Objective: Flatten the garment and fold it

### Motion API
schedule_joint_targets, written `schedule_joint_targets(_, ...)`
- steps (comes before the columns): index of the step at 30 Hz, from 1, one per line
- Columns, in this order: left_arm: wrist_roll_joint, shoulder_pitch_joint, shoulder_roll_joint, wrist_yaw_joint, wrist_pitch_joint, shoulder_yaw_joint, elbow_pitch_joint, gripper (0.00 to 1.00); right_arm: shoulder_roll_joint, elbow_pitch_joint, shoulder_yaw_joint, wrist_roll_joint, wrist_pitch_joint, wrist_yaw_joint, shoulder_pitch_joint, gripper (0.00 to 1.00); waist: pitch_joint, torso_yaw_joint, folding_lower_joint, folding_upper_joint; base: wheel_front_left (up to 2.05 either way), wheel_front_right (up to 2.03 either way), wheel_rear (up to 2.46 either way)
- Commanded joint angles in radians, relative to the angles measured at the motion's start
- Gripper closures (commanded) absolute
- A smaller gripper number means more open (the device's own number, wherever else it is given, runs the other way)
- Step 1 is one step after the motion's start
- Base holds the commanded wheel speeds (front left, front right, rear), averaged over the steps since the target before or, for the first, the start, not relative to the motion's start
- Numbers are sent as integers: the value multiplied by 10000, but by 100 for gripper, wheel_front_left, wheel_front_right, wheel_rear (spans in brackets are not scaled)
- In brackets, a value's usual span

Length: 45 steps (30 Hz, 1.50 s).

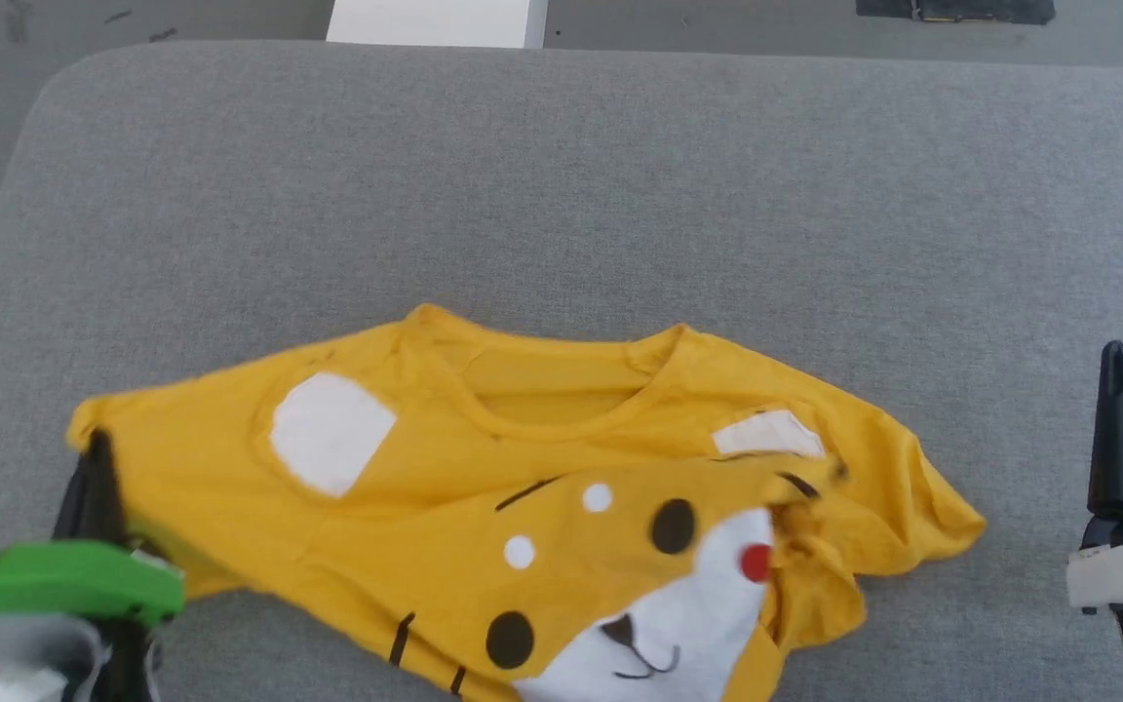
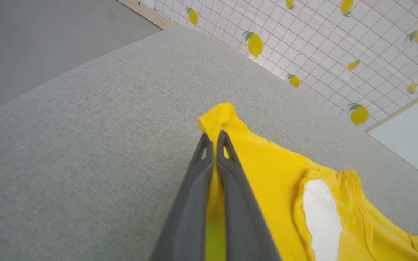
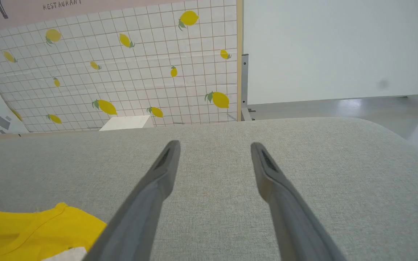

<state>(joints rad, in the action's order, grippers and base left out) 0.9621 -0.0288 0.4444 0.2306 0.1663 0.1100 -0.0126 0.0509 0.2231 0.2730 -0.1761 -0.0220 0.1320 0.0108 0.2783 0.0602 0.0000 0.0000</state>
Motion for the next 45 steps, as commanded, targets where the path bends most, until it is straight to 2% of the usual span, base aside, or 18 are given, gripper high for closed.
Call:
schedule_joint_targets(1,116,394,86,145,141,-246,-245,100,-7,-54,-9,-8,32,-13,133,0,9,23,0,0,0,0,0)
schedule_joint_targets(8,41,1367,131,672,462,-884,-1186,100,-7,-82,-434,226,1051,-13,515,0,9,180,0,0,0,0,0)
schedule_joint_targets(20,-173,795,126,523,73,-141,-1345,100,-7,-552,-982,515,3128,-13,743,0,67,254,0,0,0,0,0)
schedule_joint_targets(26,-207,676,110,455,-21,62,-1235,100,-7,-1000,-1336,381,3369,-13,587,0,-21,280,0,0,0,0,0)
schedule_joint_targets(36,-208,622,53,363,-107,301,-1177,100,-7,-2522,-1659,319,3287,-13,-20,0,-21,409,0,0,0,0,0)
schedule_joint_targets(37,-219,602,50,360,-121,333,-1186,100,-7,-2697,-1594,219,3291,-13,-115,60,-4,422,0,0,0,0,0)
schedule_joint_targets(38,-229,582,48,359,-134,360,-1192,100,-7,-2821,-1513,172,3291,-13,-186,100,8,435,0,0,0,0,0)
schedule_joint_targets(45,-381,458,131,438,-217,488,-1323,100,-7,-3113,-1069,-86,2961,-13,-571,100,-35,457,0,0,0,0,0)
